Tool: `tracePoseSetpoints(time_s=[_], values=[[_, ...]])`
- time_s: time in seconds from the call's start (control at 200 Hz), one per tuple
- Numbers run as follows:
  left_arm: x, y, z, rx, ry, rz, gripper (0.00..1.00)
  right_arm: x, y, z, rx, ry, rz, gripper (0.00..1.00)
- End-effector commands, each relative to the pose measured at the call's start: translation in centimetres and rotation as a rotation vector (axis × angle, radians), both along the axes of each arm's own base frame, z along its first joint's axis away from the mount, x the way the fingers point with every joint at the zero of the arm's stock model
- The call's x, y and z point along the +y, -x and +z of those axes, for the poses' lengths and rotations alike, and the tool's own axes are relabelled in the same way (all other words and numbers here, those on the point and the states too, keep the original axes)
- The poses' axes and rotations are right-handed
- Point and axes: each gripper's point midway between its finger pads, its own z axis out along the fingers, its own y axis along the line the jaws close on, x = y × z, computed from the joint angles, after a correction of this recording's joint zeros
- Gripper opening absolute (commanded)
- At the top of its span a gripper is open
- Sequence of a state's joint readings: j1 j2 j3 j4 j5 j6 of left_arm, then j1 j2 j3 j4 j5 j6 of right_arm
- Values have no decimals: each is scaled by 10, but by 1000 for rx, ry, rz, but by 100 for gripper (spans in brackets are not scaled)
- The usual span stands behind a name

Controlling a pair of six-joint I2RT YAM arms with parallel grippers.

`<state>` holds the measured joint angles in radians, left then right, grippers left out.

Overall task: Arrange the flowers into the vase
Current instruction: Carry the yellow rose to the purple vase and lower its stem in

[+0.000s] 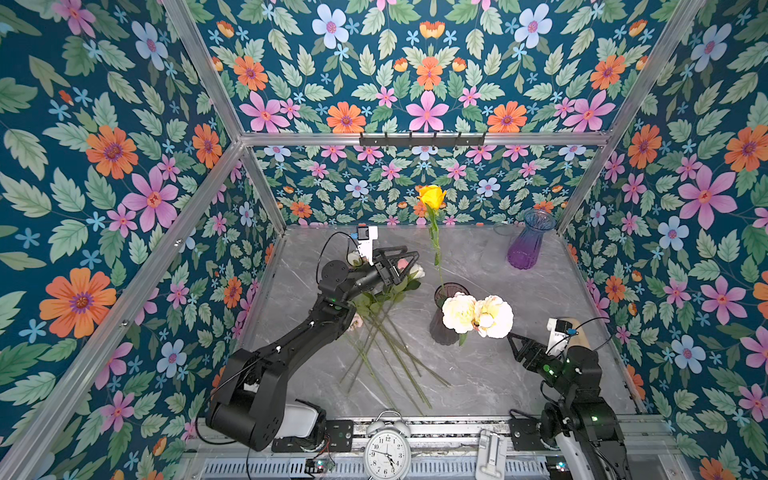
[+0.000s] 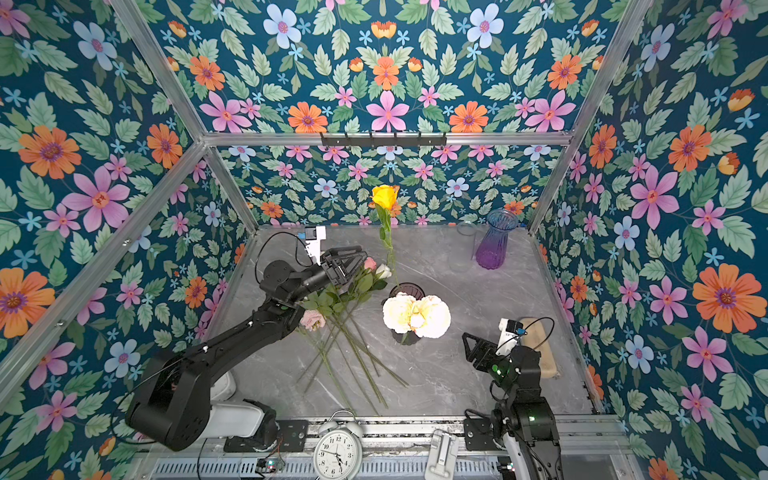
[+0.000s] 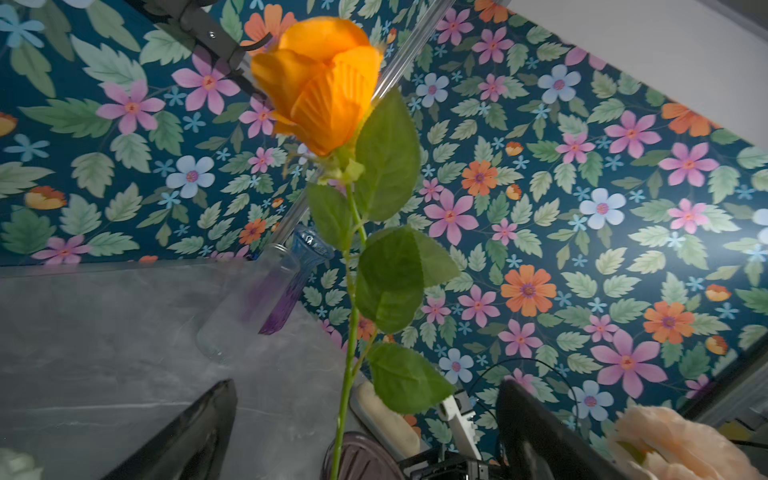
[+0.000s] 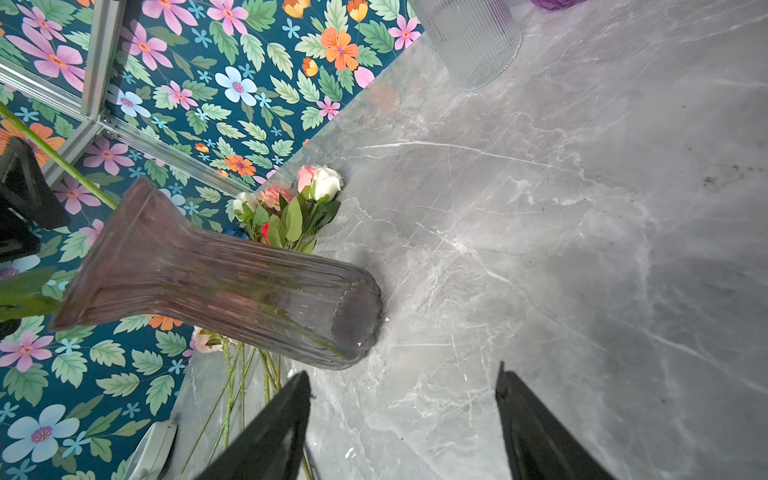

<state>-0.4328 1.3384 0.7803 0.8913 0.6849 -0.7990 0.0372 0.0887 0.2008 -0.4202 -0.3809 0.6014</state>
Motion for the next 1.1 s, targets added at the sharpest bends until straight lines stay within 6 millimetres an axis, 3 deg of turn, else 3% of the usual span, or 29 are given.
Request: tracePoseSetpoints(time_s=[0.0, 0.215, 0.38, 0.45, 0.55, 0.61, 0.811, 1.096], values=[[11, -10, -36, 45, -184, 121, 100, -2, -3, 3, -19, 0, -12, 72], [12, -8, -56, 70, -299, 133, 100, -2, -5, 2, -10, 1, -15, 72], [-17, 1, -55, 11, -343, 61, 89, -2, -6, 1, -4, 0, -12, 72], [-29, -5, -55, 16, -350, 43, 71, -1, -6, 2, -6, 0, -11, 72], [-40, -22, -57, 37, -377, 47, 24, -1, -5, 3, -10, -1, -9, 72], [-44, -35, -60, 57, -402, 61, 9, -1, -4, 3, -14, -1, -9, 72], [-72, -50, -54, 64, -358, 2, 8, 0, -3, 4, -19, -3, -5, 72], [-138, -10, -36, -20, -407, -120, 12, -1, -3, 4, -19, -3, -6, 72]])
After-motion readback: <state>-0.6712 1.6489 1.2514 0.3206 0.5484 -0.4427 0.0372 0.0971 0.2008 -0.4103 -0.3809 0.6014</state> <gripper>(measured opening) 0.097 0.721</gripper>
